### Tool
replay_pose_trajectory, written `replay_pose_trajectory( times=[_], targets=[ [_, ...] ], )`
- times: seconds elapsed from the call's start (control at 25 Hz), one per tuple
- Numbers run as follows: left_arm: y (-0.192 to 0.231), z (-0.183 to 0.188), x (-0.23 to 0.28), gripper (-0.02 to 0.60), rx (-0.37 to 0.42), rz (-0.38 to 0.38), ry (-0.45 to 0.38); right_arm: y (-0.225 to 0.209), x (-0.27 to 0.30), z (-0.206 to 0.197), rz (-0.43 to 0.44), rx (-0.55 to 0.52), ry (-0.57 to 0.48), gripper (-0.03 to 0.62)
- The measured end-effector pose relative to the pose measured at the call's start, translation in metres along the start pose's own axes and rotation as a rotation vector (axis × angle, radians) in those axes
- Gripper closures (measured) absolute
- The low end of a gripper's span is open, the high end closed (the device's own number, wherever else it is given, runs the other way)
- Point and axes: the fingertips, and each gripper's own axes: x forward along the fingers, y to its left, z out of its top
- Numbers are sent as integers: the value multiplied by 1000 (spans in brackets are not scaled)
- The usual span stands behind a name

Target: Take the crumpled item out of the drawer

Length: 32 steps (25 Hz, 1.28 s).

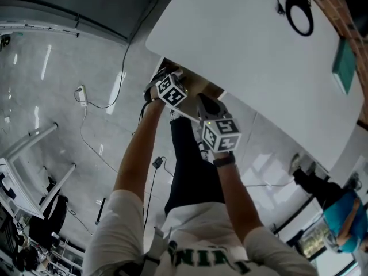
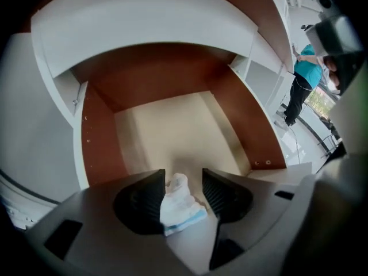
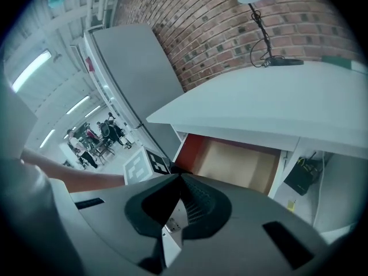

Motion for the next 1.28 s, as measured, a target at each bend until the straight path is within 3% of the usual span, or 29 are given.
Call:
replay_pose_trajectory(
  times=[0.24, 0.48, 0.68, 1.0, 1.28],
  targets=[
    [3, -8, 17, 399, -12, 0, 12, -5, -2, -5, -23, 43, -12, 588],
    [3, -19, 34, 400, -34, -11, 100, -25, -9, -3, -57, 105, -24, 588],
    [10, -24, 38, 492, -54, 9, 134, -33, -10, -4, -60, 112, -38, 588],
    [8, -18, 11, 558, -56, 45, 96, -25, -28, 11, -47, 66, -59, 588],
    [-3, 7, -46, 568, -146, 98, -9, -12, -56, 23, -56, 0, -85, 588]
  ],
)
